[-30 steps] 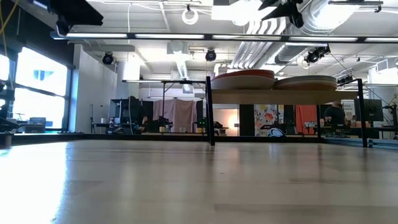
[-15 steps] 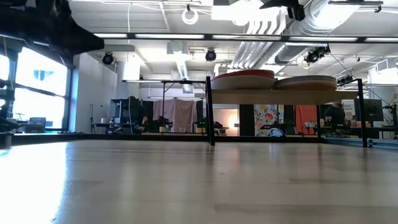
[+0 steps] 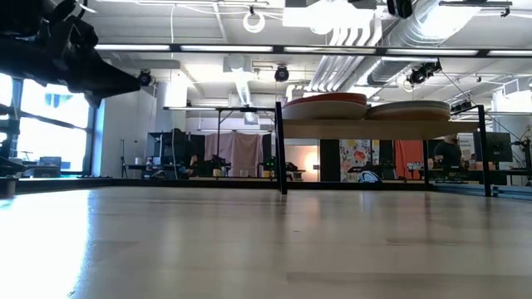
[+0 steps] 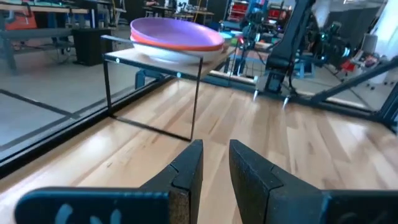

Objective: Place and stack plates onto a shelf
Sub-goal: Return to Home Position

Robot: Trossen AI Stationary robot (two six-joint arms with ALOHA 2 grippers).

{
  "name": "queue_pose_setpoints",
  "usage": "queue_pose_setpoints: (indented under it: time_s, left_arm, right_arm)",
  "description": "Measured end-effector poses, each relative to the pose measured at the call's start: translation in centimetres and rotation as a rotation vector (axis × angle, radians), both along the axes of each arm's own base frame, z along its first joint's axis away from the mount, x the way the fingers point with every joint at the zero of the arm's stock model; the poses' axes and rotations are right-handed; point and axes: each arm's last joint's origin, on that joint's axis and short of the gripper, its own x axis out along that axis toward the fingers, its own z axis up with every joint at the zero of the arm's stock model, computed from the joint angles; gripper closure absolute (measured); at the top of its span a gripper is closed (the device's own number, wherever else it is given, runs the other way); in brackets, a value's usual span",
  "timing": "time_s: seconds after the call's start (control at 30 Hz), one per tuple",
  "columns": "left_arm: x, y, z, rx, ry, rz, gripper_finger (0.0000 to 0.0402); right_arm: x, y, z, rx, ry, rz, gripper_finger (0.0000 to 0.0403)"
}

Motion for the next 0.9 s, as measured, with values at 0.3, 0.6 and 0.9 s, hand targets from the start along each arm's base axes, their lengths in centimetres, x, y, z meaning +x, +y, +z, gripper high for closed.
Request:
queue_pose_setpoints:
  time_s: [0.3, 0.6, 0.9]
  left_arm:
    - [0.5, 0.2, -1.0, 0.026, -0.060, 0.002, 0.0335]
    - [0.7, 0.2, -1.2, 0.021, -0.068, 0.006, 0.0335]
    - [0.8, 0.3, -1.4, 0.015, -0.050, 0.009, 0.0335]
  right_arm:
    - [-2.8, 1.8, 1.7, -0.132, -0.084, -0.016, 0.0290]
    - [-10.2, 3.1, 4.1, -0.365, -0.246, 0.038, 0.0290]
    - [-18.1, 4.0, 0.3, -0.497, -0.353, -0.081, 0.0290]
